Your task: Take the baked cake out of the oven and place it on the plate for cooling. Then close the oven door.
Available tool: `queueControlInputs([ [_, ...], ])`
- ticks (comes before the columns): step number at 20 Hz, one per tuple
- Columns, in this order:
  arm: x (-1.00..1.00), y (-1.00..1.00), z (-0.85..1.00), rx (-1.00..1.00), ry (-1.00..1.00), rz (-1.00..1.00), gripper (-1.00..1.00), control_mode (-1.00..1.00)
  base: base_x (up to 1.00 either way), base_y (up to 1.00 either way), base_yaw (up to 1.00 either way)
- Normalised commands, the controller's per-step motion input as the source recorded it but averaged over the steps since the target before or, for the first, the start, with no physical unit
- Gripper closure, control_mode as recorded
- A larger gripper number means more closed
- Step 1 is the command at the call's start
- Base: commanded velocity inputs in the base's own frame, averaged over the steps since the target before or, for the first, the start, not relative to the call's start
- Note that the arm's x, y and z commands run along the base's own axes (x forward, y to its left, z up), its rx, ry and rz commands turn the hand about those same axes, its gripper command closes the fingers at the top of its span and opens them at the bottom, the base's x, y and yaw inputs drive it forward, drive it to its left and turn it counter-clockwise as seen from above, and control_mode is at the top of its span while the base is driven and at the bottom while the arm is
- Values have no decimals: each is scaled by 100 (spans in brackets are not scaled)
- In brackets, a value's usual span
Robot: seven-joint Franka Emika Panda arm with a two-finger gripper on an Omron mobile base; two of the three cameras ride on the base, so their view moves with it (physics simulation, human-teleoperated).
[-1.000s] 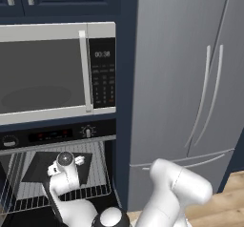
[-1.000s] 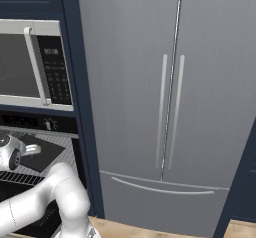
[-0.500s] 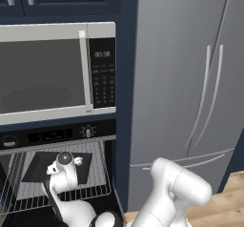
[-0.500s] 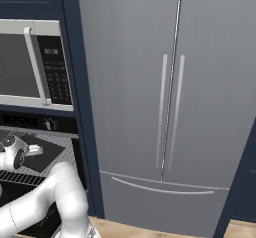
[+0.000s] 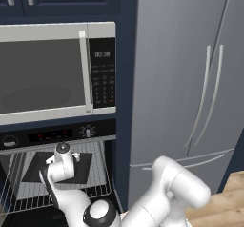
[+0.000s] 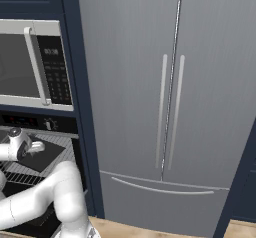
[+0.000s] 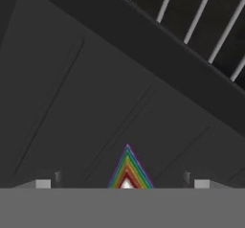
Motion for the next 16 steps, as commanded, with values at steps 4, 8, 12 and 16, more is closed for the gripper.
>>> queueControlInputs([
  [4, 5, 8, -30, 0, 1, 0, -100, -100, 0, 0, 0],
  [8, 4, 11, -33, 0, 0, 0, -100, -100, 0, 0, 0],
  [12, 0, 18, -30, 0, 0, 0, -100, -100, 0, 0, 0],
  [16, 7, 4, -13, 0, 0, 0, -100, -100, 0, 0, 0],
])
